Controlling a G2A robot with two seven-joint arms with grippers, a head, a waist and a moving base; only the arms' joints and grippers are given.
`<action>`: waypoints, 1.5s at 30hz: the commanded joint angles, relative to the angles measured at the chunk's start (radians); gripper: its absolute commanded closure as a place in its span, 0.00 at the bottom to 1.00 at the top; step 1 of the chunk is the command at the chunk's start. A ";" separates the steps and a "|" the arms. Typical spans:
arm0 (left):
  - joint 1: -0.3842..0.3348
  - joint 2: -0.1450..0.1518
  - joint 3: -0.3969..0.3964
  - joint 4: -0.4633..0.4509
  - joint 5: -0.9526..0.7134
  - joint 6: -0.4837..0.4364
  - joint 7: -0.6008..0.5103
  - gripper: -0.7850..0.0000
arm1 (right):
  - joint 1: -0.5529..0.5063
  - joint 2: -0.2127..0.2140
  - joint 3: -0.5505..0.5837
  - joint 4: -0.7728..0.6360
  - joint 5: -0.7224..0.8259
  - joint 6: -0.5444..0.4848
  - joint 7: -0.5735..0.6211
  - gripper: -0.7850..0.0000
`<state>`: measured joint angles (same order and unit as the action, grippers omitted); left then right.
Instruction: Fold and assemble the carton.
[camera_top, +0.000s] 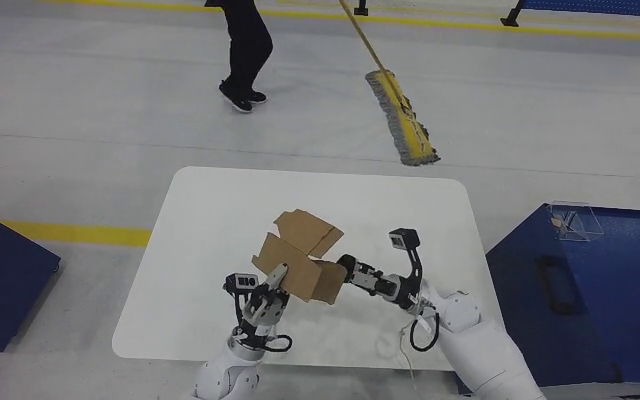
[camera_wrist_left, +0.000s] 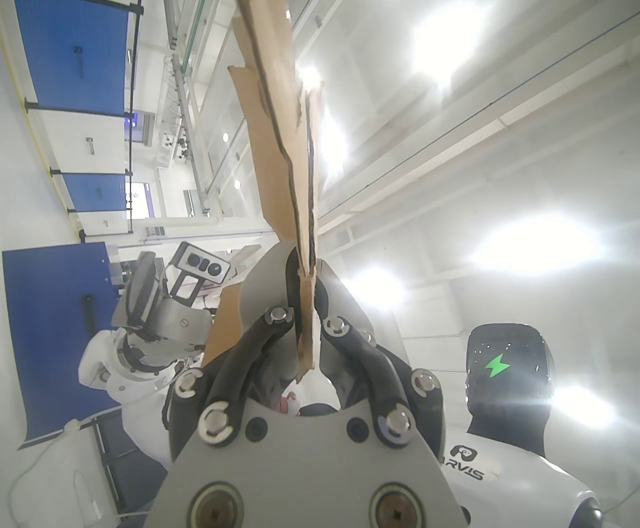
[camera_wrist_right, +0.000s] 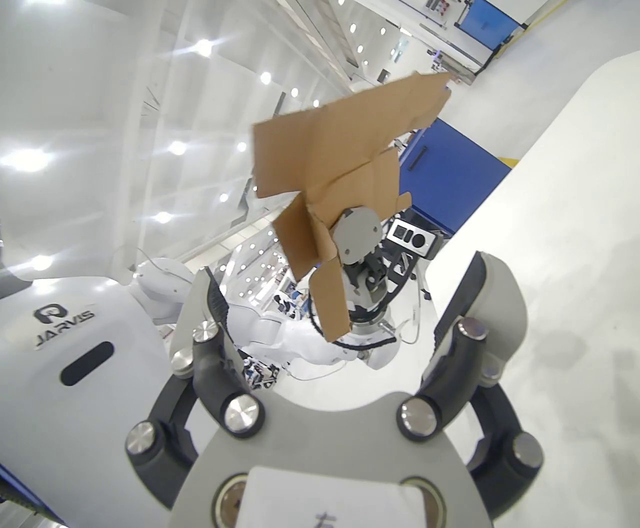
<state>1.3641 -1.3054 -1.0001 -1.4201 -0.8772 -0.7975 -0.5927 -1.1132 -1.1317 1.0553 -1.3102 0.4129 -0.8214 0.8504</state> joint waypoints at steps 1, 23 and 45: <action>-0.001 -0.002 0.002 0.007 -0.005 -0.001 -0.013 1.00 | -0.003 -0.004 -0.016 -0.005 -0.013 0.005 -0.011 0.04; 0.000 -0.021 -0.040 0.040 -0.025 -0.013 -0.029 0.00 | -0.010 -0.014 -0.039 0.007 0.051 0.027 0.004 1.00; -0.040 0.009 -0.266 0.011 0.017 0.090 -0.129 0.00 | -0.087 0.065 0.160 -0.221 -0.002 0.355 0.306 1.00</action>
<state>1.3275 -1.2984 -1.2708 -1.4030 -0.8699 -0.7259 -0.6797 -1.1978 -1.0681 1.2167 -1.5273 0.4135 -0.4712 1.1467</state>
